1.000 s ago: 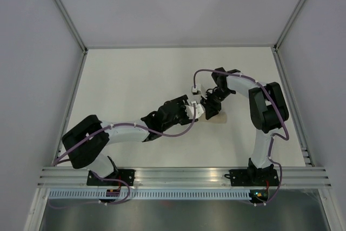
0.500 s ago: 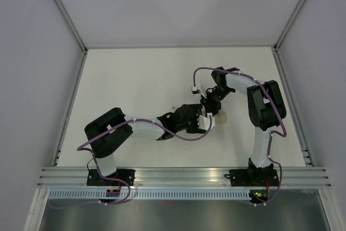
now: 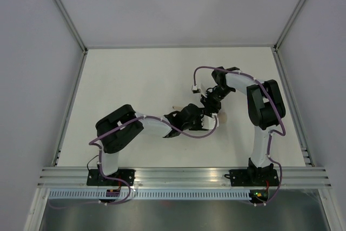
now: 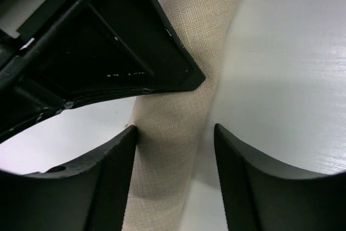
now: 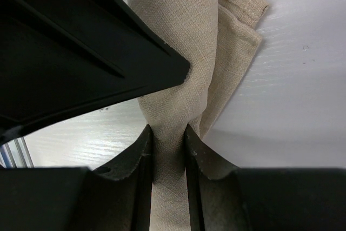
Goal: Fold the napkin, place the utensils inside, and roll it up
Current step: Roll the napkin at the center of the board.
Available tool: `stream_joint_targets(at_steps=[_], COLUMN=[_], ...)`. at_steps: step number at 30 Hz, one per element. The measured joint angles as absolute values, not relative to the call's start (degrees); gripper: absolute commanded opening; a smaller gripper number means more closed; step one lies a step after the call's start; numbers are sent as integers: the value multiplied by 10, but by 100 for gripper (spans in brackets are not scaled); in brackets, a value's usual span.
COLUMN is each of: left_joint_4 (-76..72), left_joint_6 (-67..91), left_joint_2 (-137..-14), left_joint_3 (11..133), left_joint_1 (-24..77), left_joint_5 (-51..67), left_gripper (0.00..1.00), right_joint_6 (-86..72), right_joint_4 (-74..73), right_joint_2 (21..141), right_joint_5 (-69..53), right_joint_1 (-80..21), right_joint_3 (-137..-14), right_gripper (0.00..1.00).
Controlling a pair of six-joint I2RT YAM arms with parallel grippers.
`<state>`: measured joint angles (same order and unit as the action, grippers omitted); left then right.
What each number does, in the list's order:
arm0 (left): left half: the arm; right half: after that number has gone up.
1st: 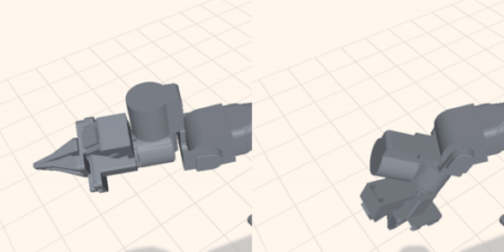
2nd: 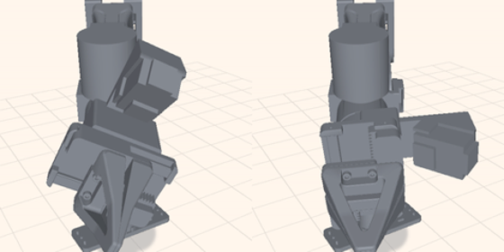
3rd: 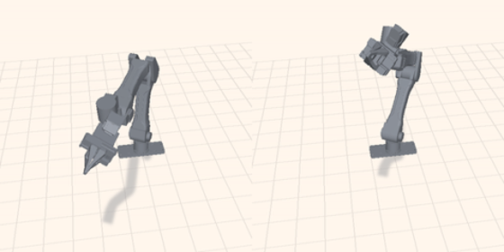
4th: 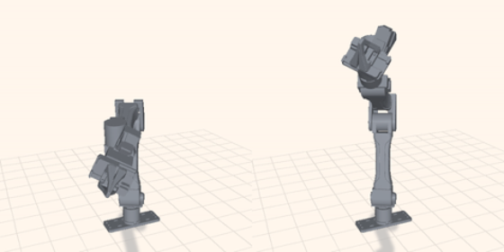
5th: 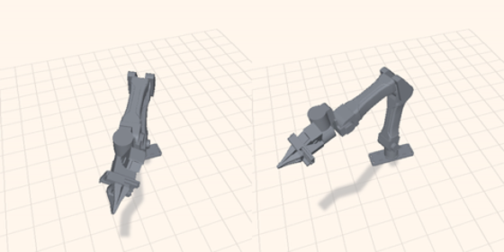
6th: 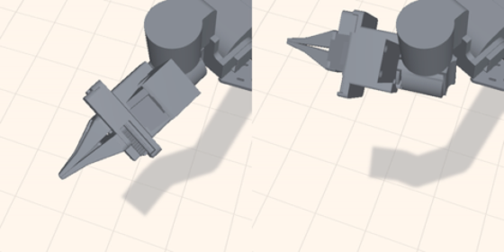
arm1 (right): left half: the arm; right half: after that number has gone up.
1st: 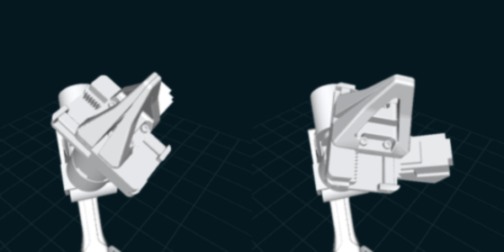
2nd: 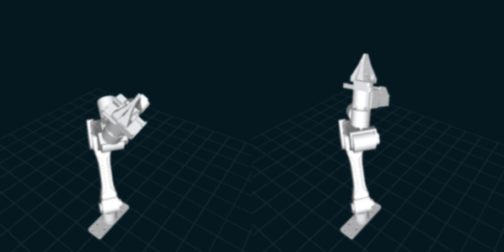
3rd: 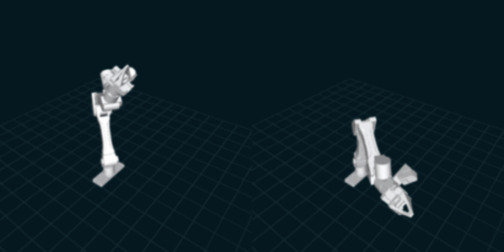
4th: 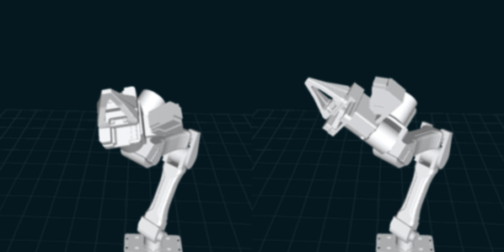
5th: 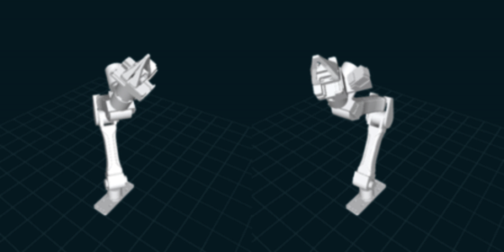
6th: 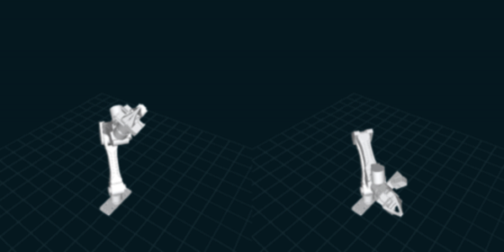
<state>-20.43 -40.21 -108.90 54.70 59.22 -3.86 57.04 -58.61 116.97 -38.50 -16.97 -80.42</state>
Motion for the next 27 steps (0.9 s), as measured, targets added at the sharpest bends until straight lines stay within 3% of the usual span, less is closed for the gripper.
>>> stream_joint_targets(at_steps=[4, 8, 10, 15, 27], left_joint_4=[-187, -165, -153, -123, -46], left_joint_6=[-402, -402, -401, -398, -355], left_joint_2=[-1101, -1107, -1110, -1111, -1111], left_joint_3=[565, 579, 586, 601, 643], left_joint_1=[590, 588, 588, 587, 566], left_joint_5=[-39, -39, -39, -29, 36], left_gripper=[54, 45, 37, 24, 17], right_joint_6=[570, 570, 570, 563, 525], right_joint_4=[-587, -587, -587, -583, -584], right_joint_2=[1170, 1170, 1170, 1169, 1103], right_joint_5=[-387, -388, -390, -390, -418], right_joint_1=[-169, -167, -167, -163, -122], right_joint_3=[-804, -804, -804, -803, -806], right_gripper=[18, 25, 41, 55, 62])
